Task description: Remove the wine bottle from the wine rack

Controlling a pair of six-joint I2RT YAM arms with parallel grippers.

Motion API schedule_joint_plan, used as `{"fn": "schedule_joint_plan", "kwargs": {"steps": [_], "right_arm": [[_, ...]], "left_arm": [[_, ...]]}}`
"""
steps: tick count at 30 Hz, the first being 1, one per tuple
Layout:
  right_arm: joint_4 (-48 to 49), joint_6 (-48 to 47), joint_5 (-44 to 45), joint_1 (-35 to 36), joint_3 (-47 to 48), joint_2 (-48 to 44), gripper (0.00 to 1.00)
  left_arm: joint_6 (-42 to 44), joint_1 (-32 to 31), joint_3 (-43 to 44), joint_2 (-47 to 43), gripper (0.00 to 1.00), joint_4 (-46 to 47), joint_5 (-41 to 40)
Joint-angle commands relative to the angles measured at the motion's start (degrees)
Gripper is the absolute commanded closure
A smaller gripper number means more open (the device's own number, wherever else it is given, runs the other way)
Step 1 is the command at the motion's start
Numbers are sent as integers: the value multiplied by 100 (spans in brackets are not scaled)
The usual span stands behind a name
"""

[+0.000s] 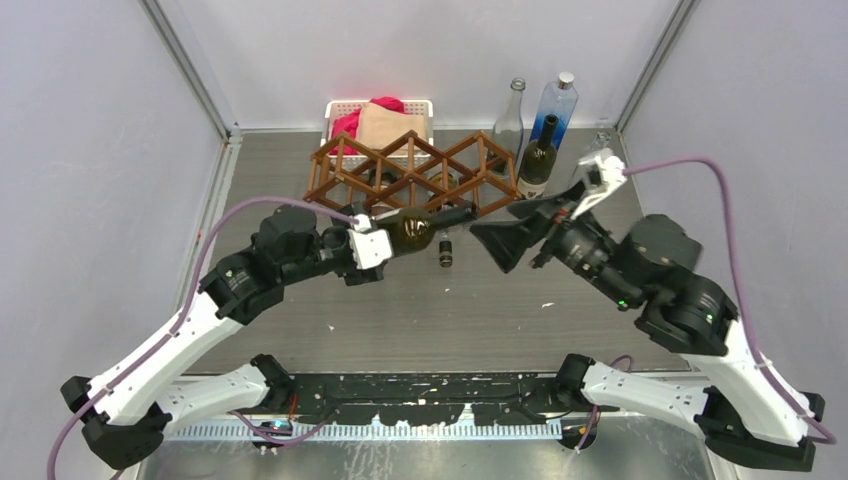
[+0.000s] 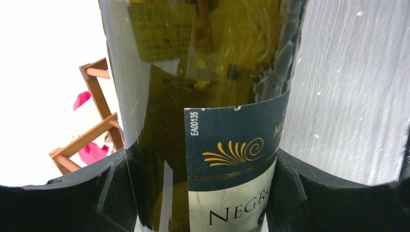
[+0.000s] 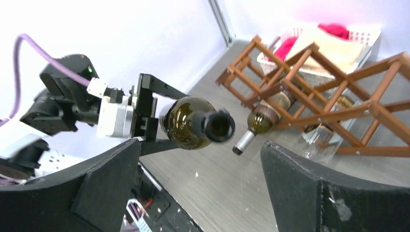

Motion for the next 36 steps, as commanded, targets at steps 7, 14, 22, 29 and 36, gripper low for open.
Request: {"fn": "schedule_joint_plan", "kwargs": {"steps": [7, 14, 22, 29, 36], "right_arm": [[1144, 201, -102, -18, -1, 220, 6], [1944, 429, -93, -13, 330, 1231, 15], [2085, 527, 191, -12, 765, 1890, 36], [2126, 573, 300, -12, 722, 1896, 97], [1027, 150, 719, -68, 1410, 1927, 99]], "left_arm": [[-2647, 21, 1164, 368, 100, 522, 881], [-2969, 29, 1434, 386, 100, 311, 1090], [-2966, 126, 1455, 280, 100, 246, 1189], [-2955, 126, 1343, 297, 48, 216, 1053], [-2546, 154, 1397, 546, 0, -855, 869]]}}
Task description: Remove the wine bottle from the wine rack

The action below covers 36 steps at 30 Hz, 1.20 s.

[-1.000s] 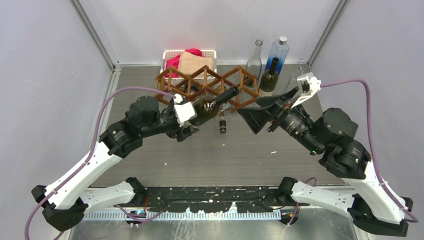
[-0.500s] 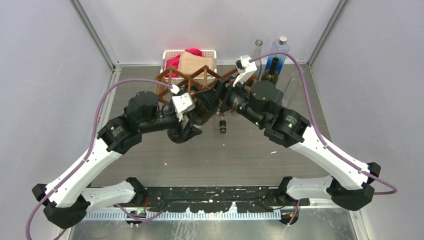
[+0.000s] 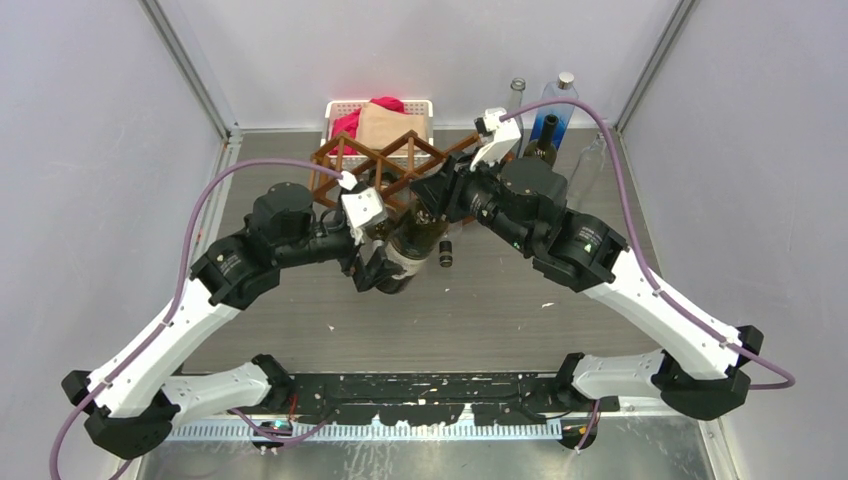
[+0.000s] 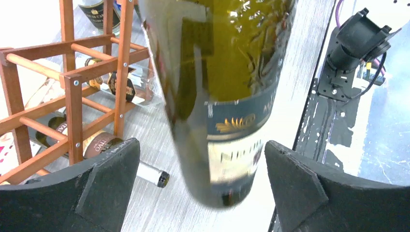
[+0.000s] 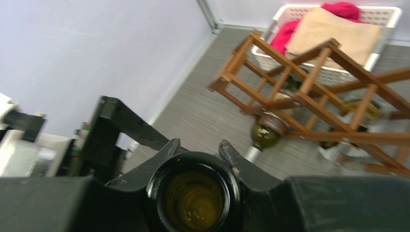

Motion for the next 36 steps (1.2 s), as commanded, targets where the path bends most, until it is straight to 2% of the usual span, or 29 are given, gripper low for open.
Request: {"fn": "schedule_joint_plan", "kwargs": {"steps": [1, 4, 7, 11, 14, 17, 22, 28, 33, 36], "right_arm": [[-335, -401, 529, -42, 807, -149, 99], [-837, -863, 916, -58, 978, -254, 99], [-1179, -1354, 1484, -59, 913, -424, 99], [-1162, -2009, 2687, -116, 399, -662, 99], [-1023, -2143, 3136, -498, -104, -693, 99], [-1053, -1907, 3003, -1189, -338, -643, 99], [-349, -2002, 3146, -2043, -1018, -627, 99], [463, -1877, 2765, -3134, -1483, -341, 99], [991, -1664, 2585, -3761, -1609, 66, 99], [1354, -1586, 2439, -4027, -1722, 259, 99]], "left_arm": [[317, 63, 409, 178, 0, -643, -56], [406, 277, 788, 537, 0, -1468, 302], [472, 798, 1259, 961, 0, -2170, 1096], [257, 1610, 1817, 1485, 0, -2507, 1325], [119, 1928, 2130, 1815, 0, -2654, 1236], [205, 1931, 2375, 2034, 0, -2924, 749], [410, 1973, 2375, 2070, 0, -3027, 148], [389, 2184, 2218, 1964, 5, -2653, 27], [305, 2412, 2436, 2217, 12, -2547, -85], [298, 2552, 2427, 2258, 11, -2382, -128]]}}
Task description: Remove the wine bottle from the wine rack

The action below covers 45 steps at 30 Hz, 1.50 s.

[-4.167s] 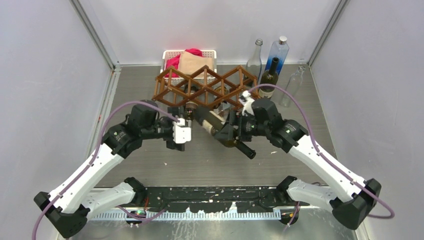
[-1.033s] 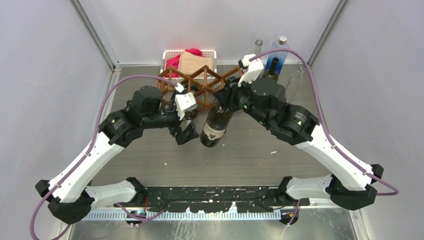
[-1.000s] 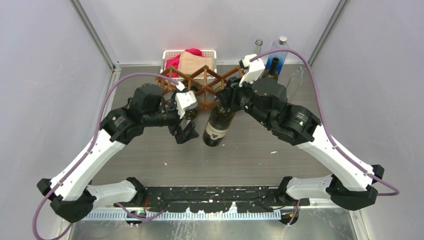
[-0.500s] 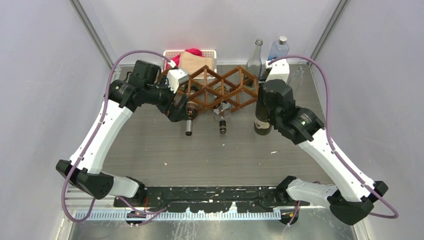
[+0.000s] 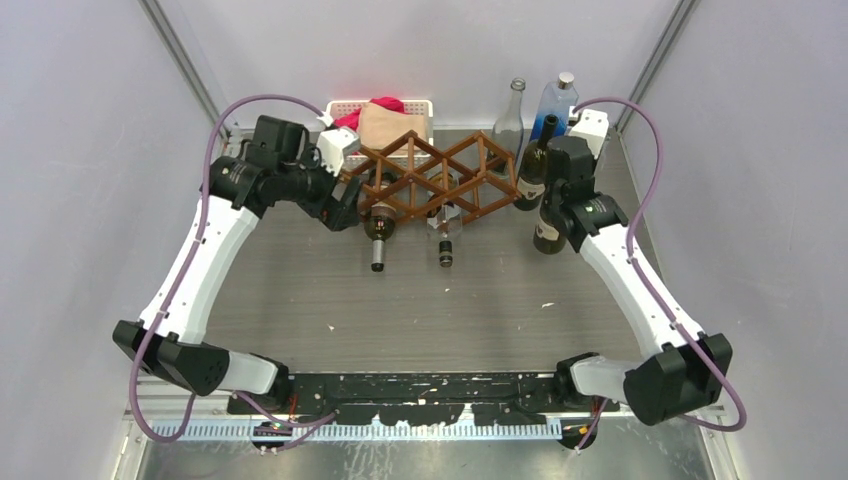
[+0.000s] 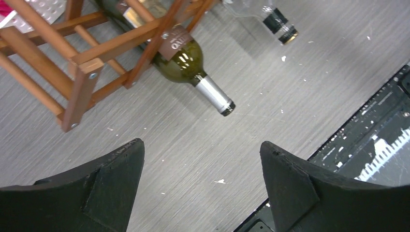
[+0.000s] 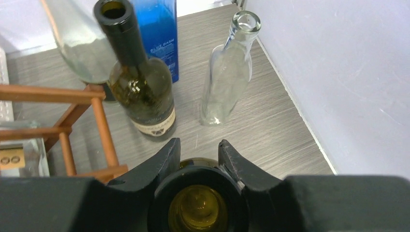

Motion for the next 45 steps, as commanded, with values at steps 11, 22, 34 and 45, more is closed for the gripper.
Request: {"fn": "schedule_joint_plan", "kwargs": {"steps": [11, 22, 34, 45], "right_arm": [[2017, 265, -116, -416, 35, 706, 99], [2947, -87, -332, -413, -595, 692, 97], [2716, 248, -550, -412, -805, 126, 27], [75, 1022, -584, 373, 828, -479, 0]], "left_arm": [[281, 227, -238, -184, 4, 745, -275], [446, 227, -606, -517, 5, 1002, -129], [534, 227, -653, -674, 4, 1058, -146], [609, 274, -643, -638, 0, 1261, -755]]}}
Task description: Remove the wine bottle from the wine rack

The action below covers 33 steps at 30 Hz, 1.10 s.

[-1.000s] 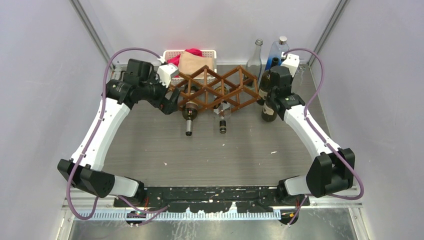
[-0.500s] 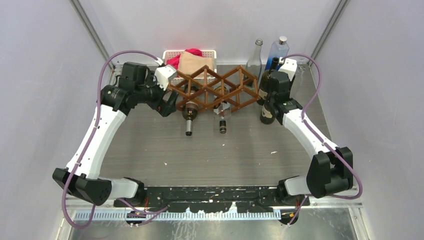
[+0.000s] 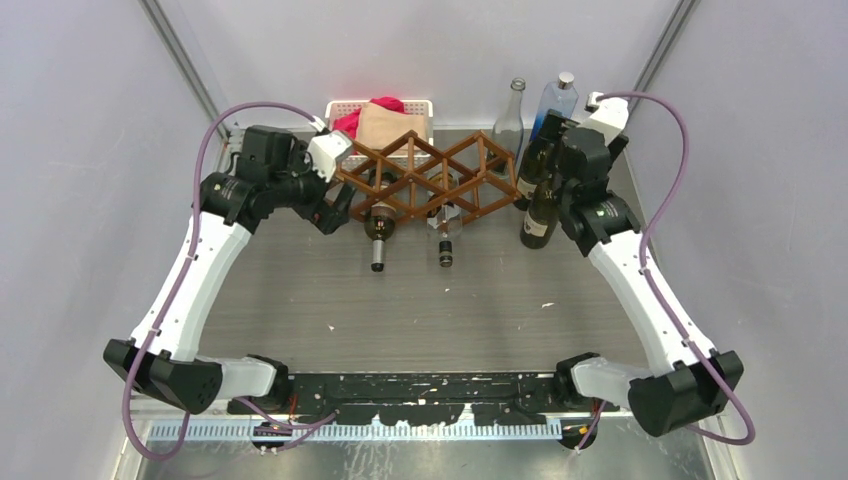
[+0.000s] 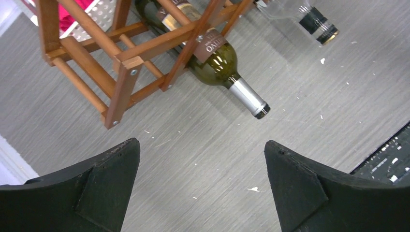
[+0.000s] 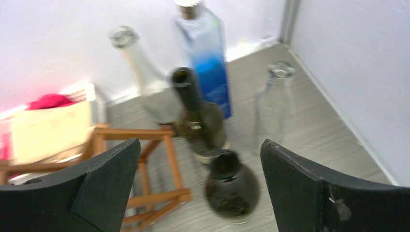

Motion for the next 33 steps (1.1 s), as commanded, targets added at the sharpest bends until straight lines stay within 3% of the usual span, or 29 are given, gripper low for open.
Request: {"fn": "schedule_joint_plan", "kwargs": {"steps": [1, 6, 15, 19, 26, 33], "right_arm": [[-1229, 475, 93, 887, 1025, -287, 0], [-2020, 1075, 20, 2081, 1331, 55, 0], [-1561, 2215, -1097, 3494, 1195, 1529, 0], [-1178, 2342, -1469, 3698, 1362, 2357, 1], [-638, 2573, -1863, 3703, 1601, 3690, 18], [-396, 2513, -1818, 3676, 1915, 4455, 28]], "left_arm": [[-40, 117, 54, -143, 0, 594, -389], [-296, 305, 230, 8, 0, 600, -371], [-212, 845, 427, 172, 0, 547, -203], [-181, 916, 340, 91, 0, 489, -143], [-33, 916, 149, -95, 0, 476, -195], [-117, 925, 74, -236, 0, 408, 44]]}}
